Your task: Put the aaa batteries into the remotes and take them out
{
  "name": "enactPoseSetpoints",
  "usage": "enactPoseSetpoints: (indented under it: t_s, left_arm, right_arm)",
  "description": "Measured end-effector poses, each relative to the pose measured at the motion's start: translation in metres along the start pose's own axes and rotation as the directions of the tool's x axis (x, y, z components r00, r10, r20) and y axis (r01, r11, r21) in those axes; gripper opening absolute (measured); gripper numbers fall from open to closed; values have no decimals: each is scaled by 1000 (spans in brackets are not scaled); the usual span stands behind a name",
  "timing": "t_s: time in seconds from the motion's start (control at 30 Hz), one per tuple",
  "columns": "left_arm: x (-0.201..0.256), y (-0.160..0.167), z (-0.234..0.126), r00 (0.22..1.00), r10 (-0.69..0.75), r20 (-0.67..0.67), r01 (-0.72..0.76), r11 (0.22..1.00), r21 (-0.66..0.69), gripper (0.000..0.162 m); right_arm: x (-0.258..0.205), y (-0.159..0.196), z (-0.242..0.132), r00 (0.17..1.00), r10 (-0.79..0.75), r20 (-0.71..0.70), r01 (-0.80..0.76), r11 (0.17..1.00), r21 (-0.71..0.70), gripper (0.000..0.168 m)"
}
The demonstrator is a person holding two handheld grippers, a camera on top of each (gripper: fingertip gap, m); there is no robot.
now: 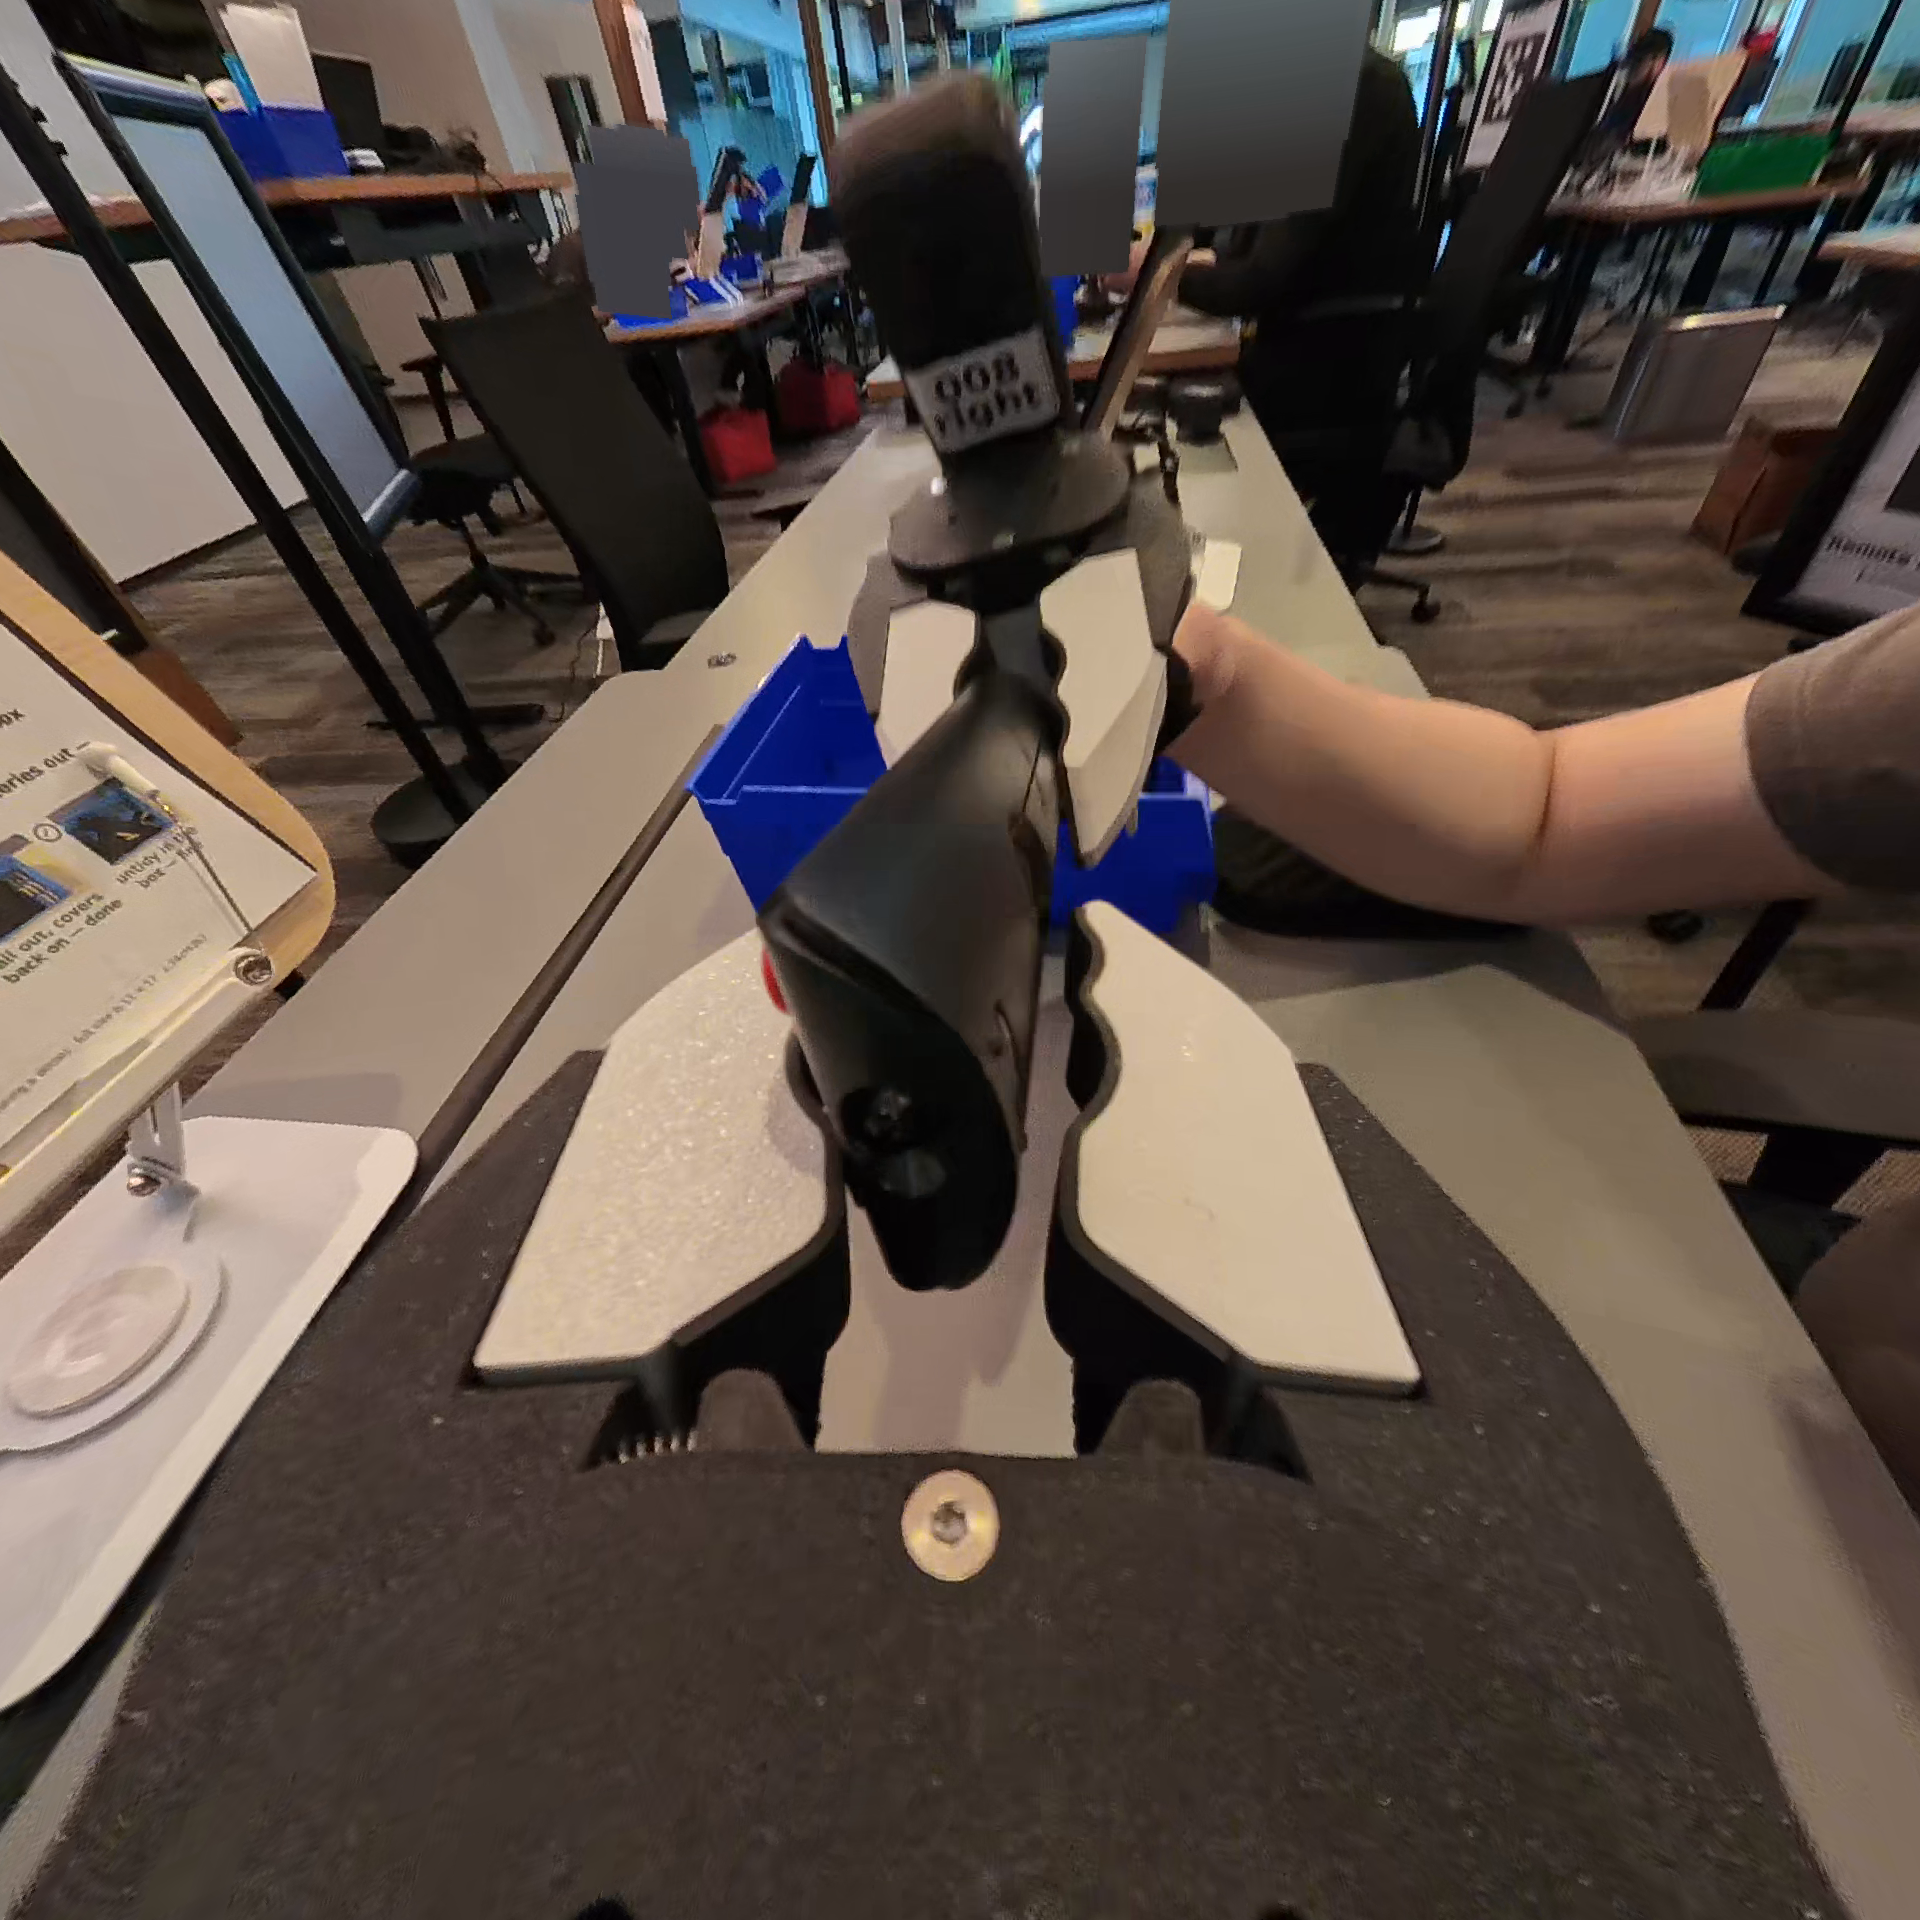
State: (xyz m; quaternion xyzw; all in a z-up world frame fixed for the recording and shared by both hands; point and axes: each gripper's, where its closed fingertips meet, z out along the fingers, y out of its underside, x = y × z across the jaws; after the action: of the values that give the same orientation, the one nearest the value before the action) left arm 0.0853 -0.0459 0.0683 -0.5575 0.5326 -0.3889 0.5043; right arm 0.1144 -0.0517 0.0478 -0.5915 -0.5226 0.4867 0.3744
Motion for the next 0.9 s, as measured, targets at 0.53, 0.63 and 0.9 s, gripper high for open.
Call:
enactPoseSetpoints:
  t_s: [0.53, 0.63, 0.9]
  left_arm:
    - [3, 14, 8, 999, -18, -39, 16, 998, -64, 28]
    - [3, 13, 11, 999, -32, -40, 30, 998, -48, 28]
    - [-3, 8, 19, 985, -159, -60, 162, 986, 46, 27]
  right_arm:
    - [-1, 4, -9, 997, 73, 30, -72, 997, -31, 26]
    - [-1, 2, -13, 997, 74, 27, -73, 997, -22, 26]
    - [10, -15, -25, 993, 116, 7, -116, 986, 122, 30]
